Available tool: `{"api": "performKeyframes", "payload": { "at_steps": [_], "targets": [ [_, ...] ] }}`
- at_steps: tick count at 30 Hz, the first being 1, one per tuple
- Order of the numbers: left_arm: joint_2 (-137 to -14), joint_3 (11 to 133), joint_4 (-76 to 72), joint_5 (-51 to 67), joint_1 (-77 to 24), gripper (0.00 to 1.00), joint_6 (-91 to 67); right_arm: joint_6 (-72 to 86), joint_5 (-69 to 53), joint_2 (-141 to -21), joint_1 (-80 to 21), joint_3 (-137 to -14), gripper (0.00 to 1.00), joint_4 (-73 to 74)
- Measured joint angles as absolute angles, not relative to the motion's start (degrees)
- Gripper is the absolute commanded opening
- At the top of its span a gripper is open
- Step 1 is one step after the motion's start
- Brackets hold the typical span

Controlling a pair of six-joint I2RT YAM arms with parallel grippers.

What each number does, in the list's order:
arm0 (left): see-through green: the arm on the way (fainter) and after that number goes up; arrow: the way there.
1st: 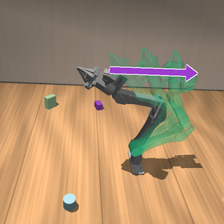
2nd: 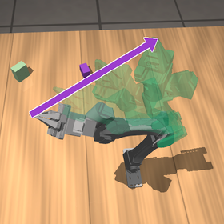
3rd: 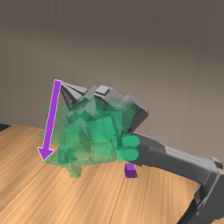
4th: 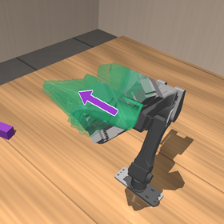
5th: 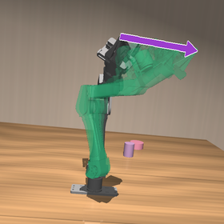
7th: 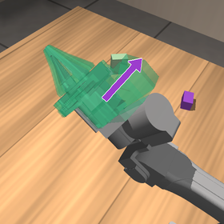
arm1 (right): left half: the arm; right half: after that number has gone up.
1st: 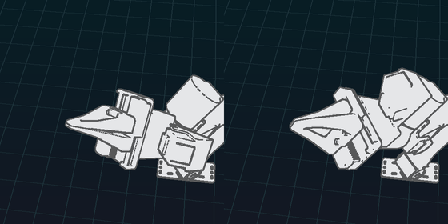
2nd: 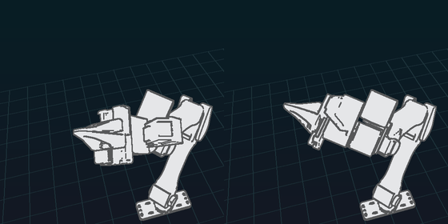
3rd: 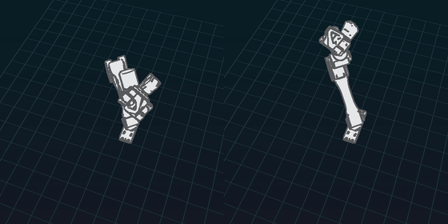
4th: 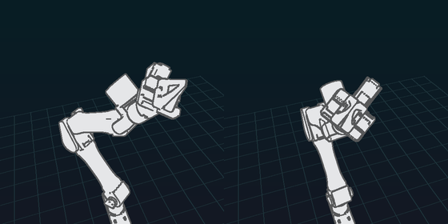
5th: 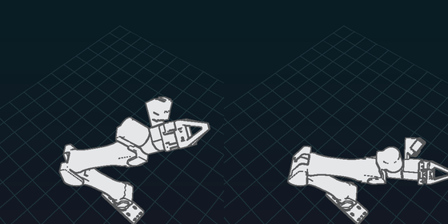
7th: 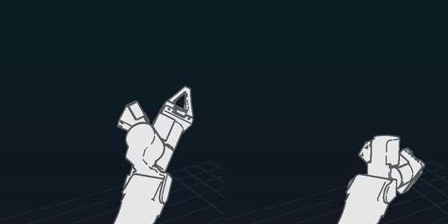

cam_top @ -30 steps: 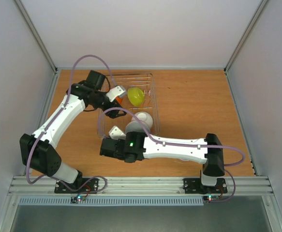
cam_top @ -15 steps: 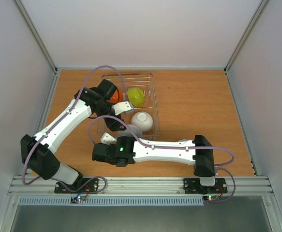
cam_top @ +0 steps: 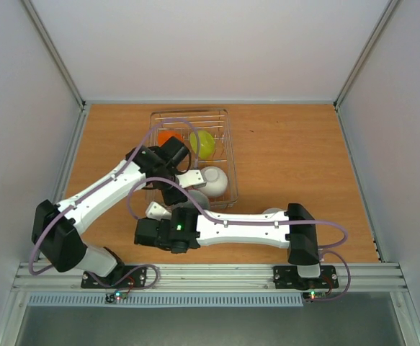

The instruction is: Load the bowls into the dish rack

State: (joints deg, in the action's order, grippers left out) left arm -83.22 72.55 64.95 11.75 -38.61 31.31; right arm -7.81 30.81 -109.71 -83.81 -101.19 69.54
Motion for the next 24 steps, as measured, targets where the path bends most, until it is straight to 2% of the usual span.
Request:
{"api": "performKeyframes", "payload": {
  "at_steps": [2,8,10,12,14,18,21,24],
  "targets": [
    [-83.4,72.6,63.5,12.0,-38.7,0.01,28.6,-7.1,31.4,-109.9,-84.1,-101.3,0.01,68.2],
    [-84.0,72.5,62.5,14.3,-38.3,0.01,23.6,-4.9,32.2,-111.1,-84.2,-101.2,0.04,66.7],
    [-84.1,72.2,62.1,14.6,-38.4,0.01,23.5,-4.7,32.2,-111.1,-84.2,-101.0,0.14,66.7],
    [-84.0,71.6,61.3,14.9,-38.6,0.00,24.6,-5.2,32.6,-111.0,-84.2,-100.3,0.30,66.2],
    [-84.0,70.4,59.5,14.0,-38.8,0.00,26.4,-5.3,33.3,-110.1,-84.2,-98.7,0.42,65.5],
    [-83.9,68.2,57.7,12.7,-39.0,0.01,28.2,-6.5,33.4,-101.5,-84.4,-90.3,0.67,61.2],
    [-83.6,67.6,56.9,12.8,-39.0,0.01,29.0,-7.2,32.4,-91.5,-84.4,-84.3,0.77,56.9],
    [-83.4,67.4,55.5,13.8,-38.4,0.00,29.1,-7.8,32.6,-81.7,-84.4,-79.8,0.82,51.6]
  ]
}}
